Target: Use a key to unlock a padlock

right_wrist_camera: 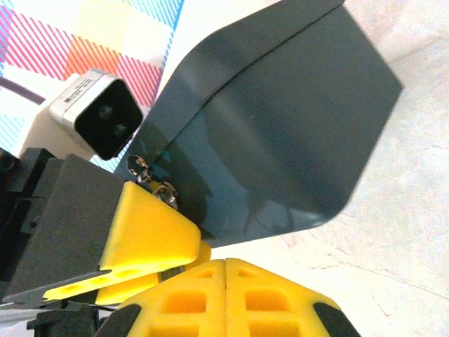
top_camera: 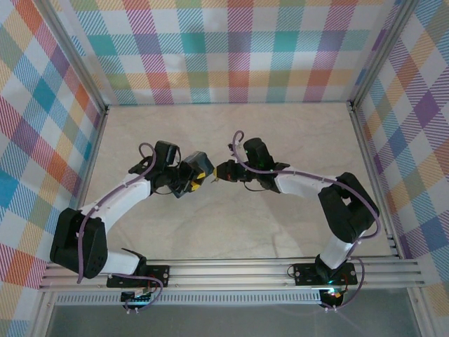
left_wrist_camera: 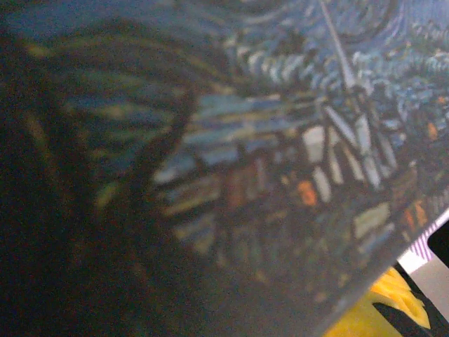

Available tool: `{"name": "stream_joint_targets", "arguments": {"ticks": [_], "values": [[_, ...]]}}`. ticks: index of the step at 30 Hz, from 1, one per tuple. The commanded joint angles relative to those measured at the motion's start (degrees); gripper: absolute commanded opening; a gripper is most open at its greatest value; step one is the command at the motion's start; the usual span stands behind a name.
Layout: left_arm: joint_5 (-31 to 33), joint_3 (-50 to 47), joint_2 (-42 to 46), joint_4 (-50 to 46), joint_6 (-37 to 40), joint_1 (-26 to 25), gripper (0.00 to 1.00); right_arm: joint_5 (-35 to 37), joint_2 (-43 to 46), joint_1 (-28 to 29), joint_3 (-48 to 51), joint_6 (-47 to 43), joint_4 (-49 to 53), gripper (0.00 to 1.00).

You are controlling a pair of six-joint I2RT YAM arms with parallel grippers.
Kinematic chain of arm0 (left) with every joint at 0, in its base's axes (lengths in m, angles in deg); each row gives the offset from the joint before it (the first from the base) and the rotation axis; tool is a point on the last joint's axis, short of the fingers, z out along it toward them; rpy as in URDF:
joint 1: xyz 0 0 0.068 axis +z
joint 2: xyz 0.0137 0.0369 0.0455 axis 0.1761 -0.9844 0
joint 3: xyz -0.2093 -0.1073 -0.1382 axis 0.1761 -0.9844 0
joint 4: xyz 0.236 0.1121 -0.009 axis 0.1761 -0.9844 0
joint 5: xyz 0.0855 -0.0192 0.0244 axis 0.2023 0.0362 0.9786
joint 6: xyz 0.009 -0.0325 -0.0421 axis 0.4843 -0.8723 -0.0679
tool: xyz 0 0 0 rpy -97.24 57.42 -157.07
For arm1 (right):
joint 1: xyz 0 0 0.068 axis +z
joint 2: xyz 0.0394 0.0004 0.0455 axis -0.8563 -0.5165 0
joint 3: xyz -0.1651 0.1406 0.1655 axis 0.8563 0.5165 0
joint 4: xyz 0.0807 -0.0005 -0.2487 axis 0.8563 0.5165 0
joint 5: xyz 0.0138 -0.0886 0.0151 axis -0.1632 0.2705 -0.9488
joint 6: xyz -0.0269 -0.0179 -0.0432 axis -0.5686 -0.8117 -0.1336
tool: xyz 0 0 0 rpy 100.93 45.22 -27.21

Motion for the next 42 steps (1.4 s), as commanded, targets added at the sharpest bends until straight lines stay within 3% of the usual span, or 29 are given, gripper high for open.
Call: {"name": "stream_joint_targets", "arguments": {"ticks": [1,7,11,17,19,25,30,34,38,42], "values": [[4.94,4.92,-1.21,-5.36,5.62,0.53,0.19,0.18,3.05,-0.27,1.52,0.71,-1.10,0.01],[10.64,4.56,-5.20,-4.09,6.73,-0.75,0.21,0.46,4.99,-0.71,2.85,0.57,0.29,0.01],[15.86,5.22,-7.61,-2.85,6.85,-3.20,0.32,0.24,5.62,-0.71,3.74,1.17,0.22,0.01],[22.62,6.39,-11.81,-3.06,7.55,-6.54,0.33,0.87,6.83,-0.71,4.78,1.09,1.24,0.01],[22.67,6.60,-12.96,-3.47,7.78,-7.13,0.38,1.20,7.44,-0.70,5.35,1.00,1.67,0.01],[18.38,6.07,-13.69,-4.41,8.02,-7.74,0.55,2.01,8.09,-0.67,6.54,0.73,2.64,0.01],[13.61,7.12,-10.61,-6.41,9.31,-7.66,0.57,1.95,7.98,-0.71,6.15,0.56,3.67,0.01],[9.42,8.18,-5.57,-8.29,16.12,-7.32,0.49,0.52,8.76,-1.57,6.32,0.85,3.65,0.01],[1.00,7.13,-2.48,-6.59,26.03,-6.92,0.45,-3.24,9.68,-4.60,7.46,2.92,0.87,0.02],[-7.12,1.04,-0.33,3.54,23.31,-5.91,0.38,-5.65,9.41,-6.12,7.25,4.41,-0.31,0.02]]}}
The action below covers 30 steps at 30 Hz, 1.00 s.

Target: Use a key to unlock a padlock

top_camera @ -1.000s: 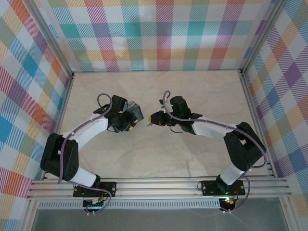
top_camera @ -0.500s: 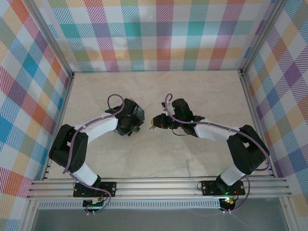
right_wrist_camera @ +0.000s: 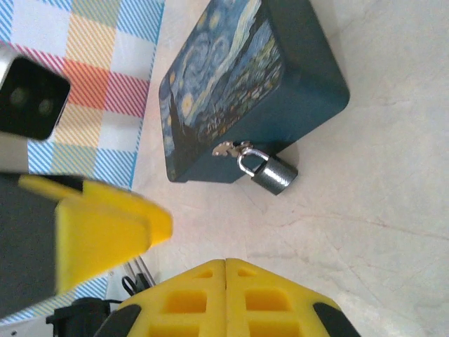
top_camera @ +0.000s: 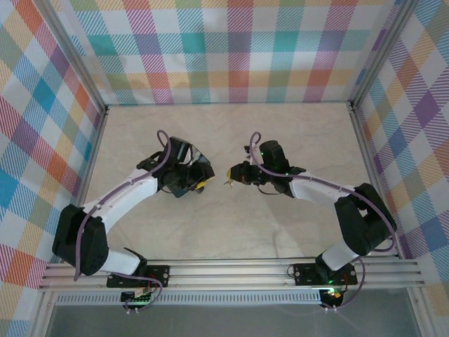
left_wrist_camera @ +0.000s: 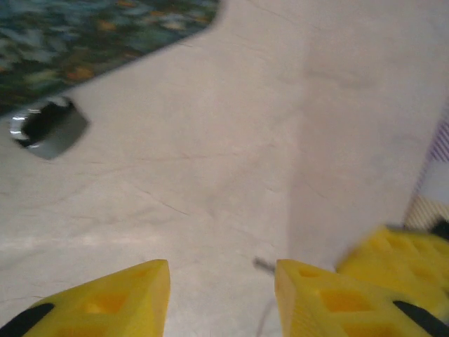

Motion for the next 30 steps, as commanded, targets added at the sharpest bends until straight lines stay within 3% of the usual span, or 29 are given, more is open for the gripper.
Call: {"name": "stream_joint_targets", "arguments": {"ticks": [1,9,13,21,30], "values": [[-9.25,-4.44,0.92,6.80,1.18,0.78,0.37,-3.65,1.47,-1.17,0.53,2.48,-3.29,0.02],[-15.34,-10.84,-2.21,27.32,-15.42,0.83,0.41,-5.67,1.99,-1.21,1.02,7.20,-9.47,0.02],[-16.07,-13.29,-3.91,36.51,-23.02,0.83,0.41,-4.60,1.67,-0.34,-0.29,5.95,-7.22,0.02],[-12.34,-16.04,2.02,32.78,-23.43,2.44,0.37,-3.17,1.16,-0.31,-0.76,4.48,-5.04,0.02],[-14.97,-18.43,1.85,41.77,-29.78,2.77,0.36,-5.59,-2.89,1.38,-0.99,9.57,-14.26,0.02]]}}
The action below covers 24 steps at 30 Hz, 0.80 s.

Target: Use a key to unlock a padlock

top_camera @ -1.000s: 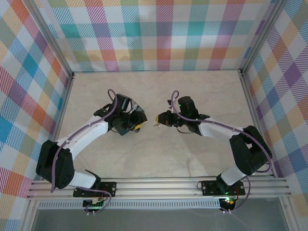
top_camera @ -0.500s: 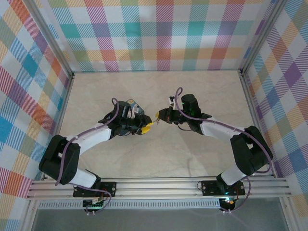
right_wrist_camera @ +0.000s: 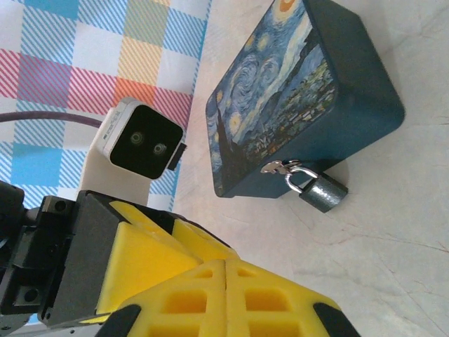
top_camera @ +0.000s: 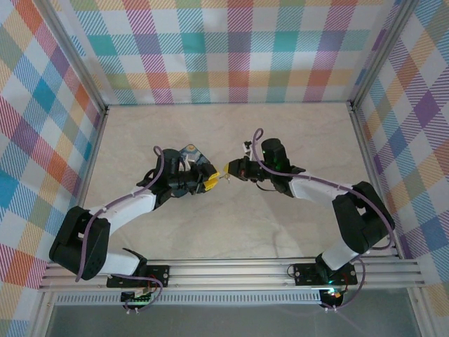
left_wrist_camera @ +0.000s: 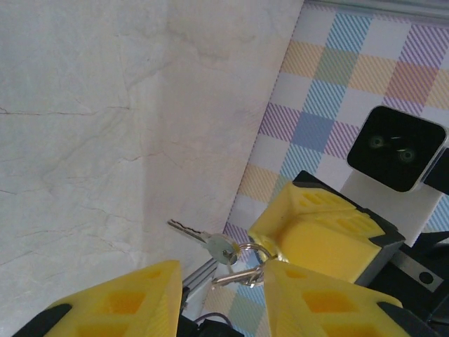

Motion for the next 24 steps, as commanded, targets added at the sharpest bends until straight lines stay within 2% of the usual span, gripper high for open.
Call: {"name": "stream_joint_targets", "arguments": {"ticks": [1,8,13,19,24], "values": [[-1.70,-1.12,0.37,4.39,-2.99,0.43,0.35,-1.83,-1.70,1.17,-1.67,2.24,-4.85,0.02],[-1.58,-1.29,0.90,4.39,-3.14,0.51,0.30,-2.65,-3.57,2.01,-2.92,3.88,-7.35,0.02],[-1.31,-1.92,1.47,5.28,-3.61,0.78,0.19,-2.89,-4.01,2.15,-2.76,4.45,-7.96,0.02],[-1.26,-1.73,1.85,4.28,-2.84,1.13,0.01,-3.20,-5.05,2.32,-2.67,5.25,-8.79,0.03],[-1.05,-1.01,2.75,0.11,0.87,1.48,0.00,-3.29,-5.26,2.19,-2.24,5.05,-8.28,0.10]]}}
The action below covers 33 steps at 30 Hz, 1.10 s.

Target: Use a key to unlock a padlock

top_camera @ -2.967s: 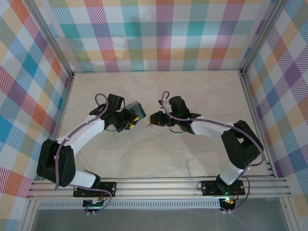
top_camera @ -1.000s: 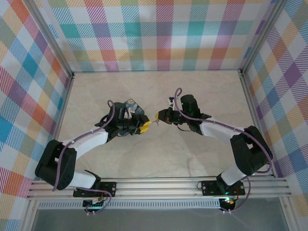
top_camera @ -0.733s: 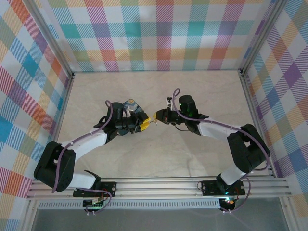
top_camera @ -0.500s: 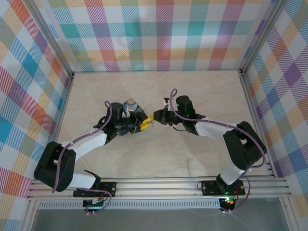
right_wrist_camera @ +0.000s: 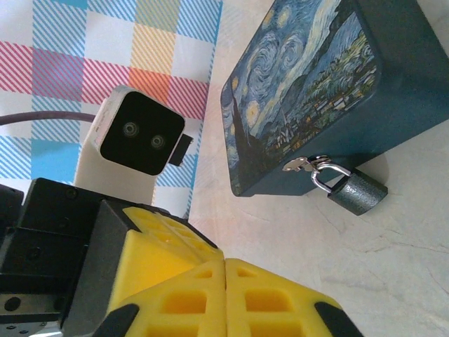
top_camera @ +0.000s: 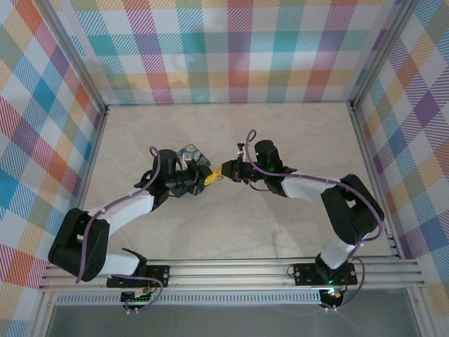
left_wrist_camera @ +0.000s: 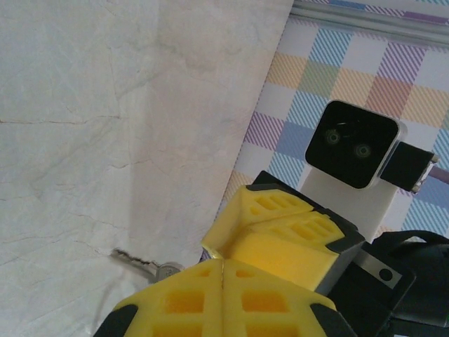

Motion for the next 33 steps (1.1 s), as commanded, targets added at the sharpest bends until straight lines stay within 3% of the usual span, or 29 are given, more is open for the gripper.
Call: {"name": "stream_joint_targets", "arguments": {"ticks": [1,6,12,15,18,21,25,33], "values": [[-0.52,0.92,2.10,-4.65,4.88,0.41,0.00,-1.33,-0.13,0.20,-1.13,-0.34,-0.83,0.15],[2.10,6.39,4.03,-19.66,20.09,0.76,0.00,-0.76,3.26,-2.46,1.75,-2.73,3.10,0.32],[-2.53,10.51,1.65,-21.74,30.54,0.85,0.00,-6.77,6.24,-3.71,4.16,-5.82,2.28,0.38],[4.61,15.27,0.23,-35.46,40.95,0.88,0.00,-9.34,7.52,-3.69,5.86,-7.06,0.40,0.39],[6.59,15.51,1.23,-35.59,43.35,1.17,0.00,-8.84,8.93,-3.46,7.30,-8.00,1.01,0.40],[16.36,20.44,1.30,-44.72,48.76,-1.14,0.00,-8.29,8.39,-2.71,6.46,-8.50,1.91,0.46],[13.10,22.01,1.60,-44.88,48.84,-1.06,0.00,-7.94,6.55,-1.99,5.90,-8.31,-0.54,0.51],[1.24,20.43,1.27,-39.56,51.57,-1.01,0.00,-13.36,5.47,-1.52,8.92,-7.72,-13.83,0.48]]}}
